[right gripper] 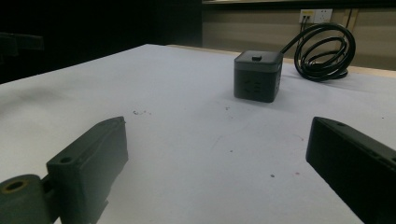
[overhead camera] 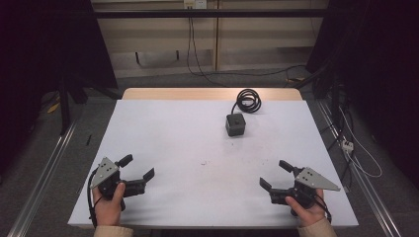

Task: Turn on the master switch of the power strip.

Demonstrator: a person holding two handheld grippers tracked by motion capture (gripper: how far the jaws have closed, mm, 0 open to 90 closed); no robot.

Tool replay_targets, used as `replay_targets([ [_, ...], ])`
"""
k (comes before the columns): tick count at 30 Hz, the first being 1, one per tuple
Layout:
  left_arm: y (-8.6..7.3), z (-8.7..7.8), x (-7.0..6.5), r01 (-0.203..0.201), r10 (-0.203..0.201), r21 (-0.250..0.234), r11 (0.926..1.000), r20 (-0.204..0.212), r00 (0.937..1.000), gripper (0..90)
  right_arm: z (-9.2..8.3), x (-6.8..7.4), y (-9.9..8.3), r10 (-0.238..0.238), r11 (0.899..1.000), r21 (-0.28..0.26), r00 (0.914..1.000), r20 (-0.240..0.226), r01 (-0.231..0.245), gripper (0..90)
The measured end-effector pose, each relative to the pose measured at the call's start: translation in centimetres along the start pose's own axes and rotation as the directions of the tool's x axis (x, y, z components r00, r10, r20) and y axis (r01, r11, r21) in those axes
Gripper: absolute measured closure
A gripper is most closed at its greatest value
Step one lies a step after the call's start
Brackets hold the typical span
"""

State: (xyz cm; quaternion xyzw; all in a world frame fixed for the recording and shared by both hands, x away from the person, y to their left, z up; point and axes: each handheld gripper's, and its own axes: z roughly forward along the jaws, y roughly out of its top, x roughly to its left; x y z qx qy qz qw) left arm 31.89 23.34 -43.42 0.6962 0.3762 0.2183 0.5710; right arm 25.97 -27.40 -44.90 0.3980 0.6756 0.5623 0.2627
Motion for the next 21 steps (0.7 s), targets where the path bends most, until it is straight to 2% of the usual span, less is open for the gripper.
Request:
replay_targets([
  [11,0.1,0.3,0.0,-0.003,0.003,-0.01,0.9999,0.003,1.0,3.0,0.5,-0.3,0.1,-0.003,1.0,0.016,0.9996,0.029,0.003,5.3],
  [16,0.1,0.4,0.0,-0.011,0.011,-0.005,0.9999,0.006,0.9999,3.0,1.2,-0.3,0.5,-0.021,0.999,0.035,0.9993,0.032,0.02,5.4],
  [21,0.1,0.2,0.2,-0.007,0.007,-0.007,1.0,-0.002,1.0,3.0,1.9,-0.9,1.1,-0.006,0.999,0.034,0.999,0.043,0.004,5.7],
])
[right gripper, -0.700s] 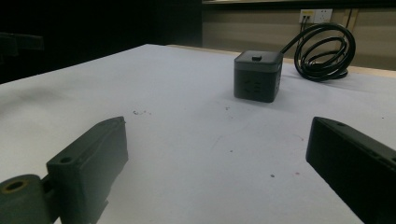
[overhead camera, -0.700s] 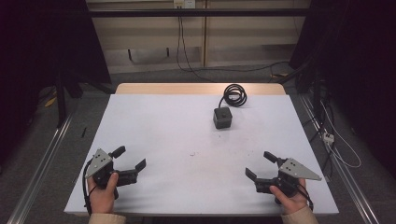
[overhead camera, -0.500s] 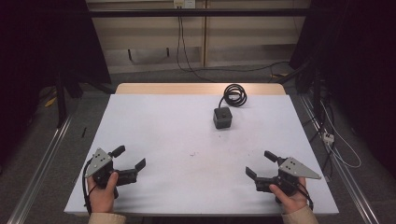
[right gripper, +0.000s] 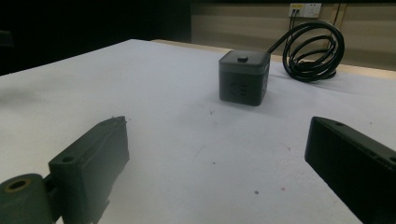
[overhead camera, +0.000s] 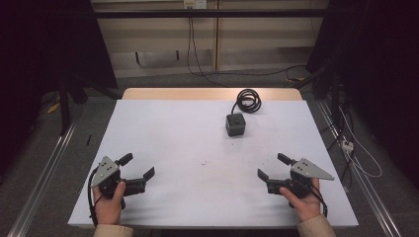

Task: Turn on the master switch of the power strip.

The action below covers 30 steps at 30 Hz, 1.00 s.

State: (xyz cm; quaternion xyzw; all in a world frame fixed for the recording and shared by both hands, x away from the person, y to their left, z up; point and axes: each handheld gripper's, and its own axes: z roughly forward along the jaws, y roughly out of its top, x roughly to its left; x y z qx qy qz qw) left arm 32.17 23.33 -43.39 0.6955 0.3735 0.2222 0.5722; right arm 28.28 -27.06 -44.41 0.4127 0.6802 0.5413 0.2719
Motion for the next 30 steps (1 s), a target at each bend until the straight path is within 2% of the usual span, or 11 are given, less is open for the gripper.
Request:
replay_targets([
  [4,-0.1,0.1,0.0,0.001,-0.001,0.002,1.0,-0.002,1.0,3.0,0.6,-0.5,0.3,0.006,1.0,0.002,0.9999,0.011,-0.006,6.3],
  [6,-0.1,0.2,0.0,-0.015,0.015,0.01,0.9998,0.0,0.9999,3.1,0.9,-0.7,0.5,0.008,1.0,0.009,0.9998,0.018,-0.008,6.3],
  [12,-0.3,0.1,0.2,-0.021,0.021,0.025,0.9995,0.003,0.9998,3.1,1.8,-1.0,1.0,0.006,1.0,0.024,0.9996,0.028,-0.007,6.2],
  [14,-0.3,-0.2,0.3,-0.029,0.029,0.025,0.9993,-0.007,0.9995,3.2,2.1,-1.1,1.1,0.012,0.999,0.033,0.9994,0.033,-0.013,6.4],
  [15,-0.3,-0.3,0.3,-0.018,0.018,0.017,0.9997,-0.01,0.9998,3.2,2.2,-1.1,1.1,0.016,0.999,0.034,0.9992,0.036,-0.017,6.5],
  [30,-0.4,-0.7,0.2,-0.013,0.013,0.004,0.9999,-0.011,0.9999,3.2,3.7,-0.6,2.0,0.011,0.999,0.043,0.9999,0.011,-0.011,8.1],
])
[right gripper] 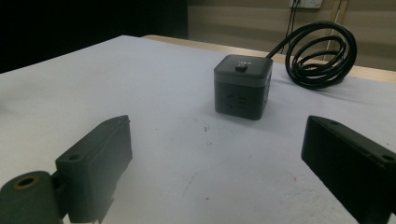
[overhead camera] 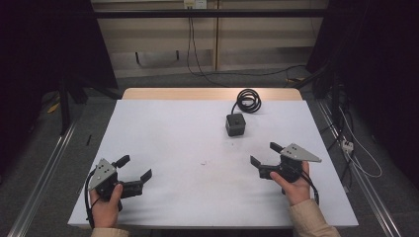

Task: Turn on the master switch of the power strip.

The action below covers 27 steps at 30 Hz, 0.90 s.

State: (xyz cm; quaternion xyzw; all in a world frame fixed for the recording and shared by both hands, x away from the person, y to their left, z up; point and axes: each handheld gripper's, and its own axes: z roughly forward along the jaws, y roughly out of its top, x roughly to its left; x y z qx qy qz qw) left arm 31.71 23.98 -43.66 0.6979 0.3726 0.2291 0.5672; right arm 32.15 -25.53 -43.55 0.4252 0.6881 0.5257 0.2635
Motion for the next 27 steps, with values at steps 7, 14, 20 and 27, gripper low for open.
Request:
replay_targets([
  [7,0.0,-0.1,-0.3,-0.009,0.009,0.003,1.0,0.007,0.9999,3.1,0.6,0.2,0.5,-0.013,1.0,0.008,0.9999,-0.008,0.014,8.1],
  [14,-0.1,0.0,-0.2,-0.012,0.012,0.007,0.9999,0.015,0.9998,2.9,0.9,-0.1,0.9,-0.005,1.0,0.013,1.0,0.003,0.005,8.1],
  [20,-0.1,0.2,-0.1,-0.013,0.012,0.017,0.9998,0.02,0.9997,3.0,1.3,-0.3,1.3,0.001,1.0,0.019,1.0,0.008,-0.001,8.1],
  [27,-0.1,0.3,0.0,-0.006,0.006,0.013,0.9999,0.019,0.9998,2.9,1.8,-0.4,2.0,-0.001,1.0,0.024,0.9999,0.016,0.0,8.7],
])
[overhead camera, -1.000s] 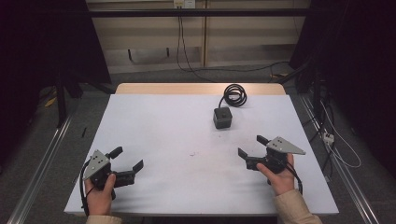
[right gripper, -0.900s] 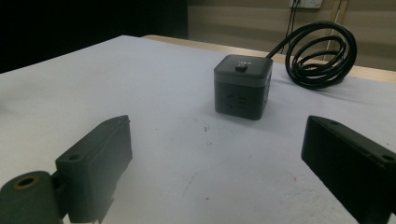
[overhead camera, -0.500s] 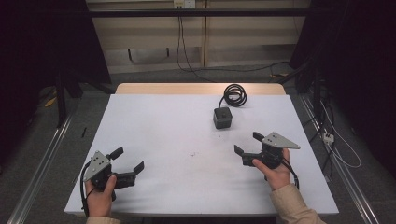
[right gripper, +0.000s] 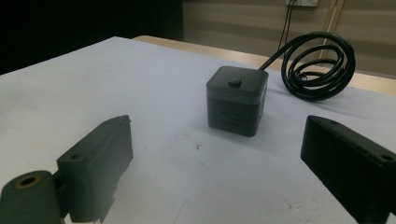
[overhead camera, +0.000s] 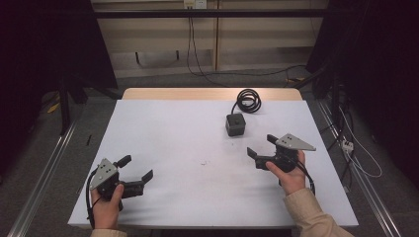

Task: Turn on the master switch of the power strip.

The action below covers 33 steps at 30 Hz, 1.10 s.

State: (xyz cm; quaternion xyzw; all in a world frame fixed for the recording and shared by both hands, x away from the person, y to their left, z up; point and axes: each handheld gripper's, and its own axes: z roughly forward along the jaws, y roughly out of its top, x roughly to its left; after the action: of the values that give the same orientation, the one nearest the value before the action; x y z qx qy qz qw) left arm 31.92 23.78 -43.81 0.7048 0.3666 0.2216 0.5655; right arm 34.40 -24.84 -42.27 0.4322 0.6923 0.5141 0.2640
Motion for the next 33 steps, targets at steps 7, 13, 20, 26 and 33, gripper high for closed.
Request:
replay_targets([
  [7,0.1,0.1,0.0,-0.004,0.004,-0.003,1.0,0.002,1.0,2.9,0.4,-0.2,0.6,0.0,1.0,0.007,1.0,0.004,0.0,9.3],
  [13,0.2,0.1,-0.2,-0.005,0.005,-0.005,1.0,0.007,1.0,2.9,0.7,-0.5,0.9,0.013,1.0,0.005,0.9998,0.012,-0.013,9.7],
  [20,0.1,0.2,-0.2,-0.001,0.001,-0.007,1.0,0.007,1.0,2.9,1.4,-0.6,1.3,0.015,1.0,0.01,0.9998,0.011,-0.015,10.2],
  [26,0.2,0.4,-0.3,0.001,-0.001,-0.008,1.0,0.011,0.9999,2.9,2.1,-0.7,1.6,0.008,1.0,0.015,0.9999,0.011,-0.009,10.4],
  [33,0.2,0.5,-0.4,-0.006,0.006,-0.008,1.0,0.015,0.9999,3.0,2.4,-0.9,2.0,0.024,1.0,0.016,0.9996,0.016,-0.024,10.6],
])
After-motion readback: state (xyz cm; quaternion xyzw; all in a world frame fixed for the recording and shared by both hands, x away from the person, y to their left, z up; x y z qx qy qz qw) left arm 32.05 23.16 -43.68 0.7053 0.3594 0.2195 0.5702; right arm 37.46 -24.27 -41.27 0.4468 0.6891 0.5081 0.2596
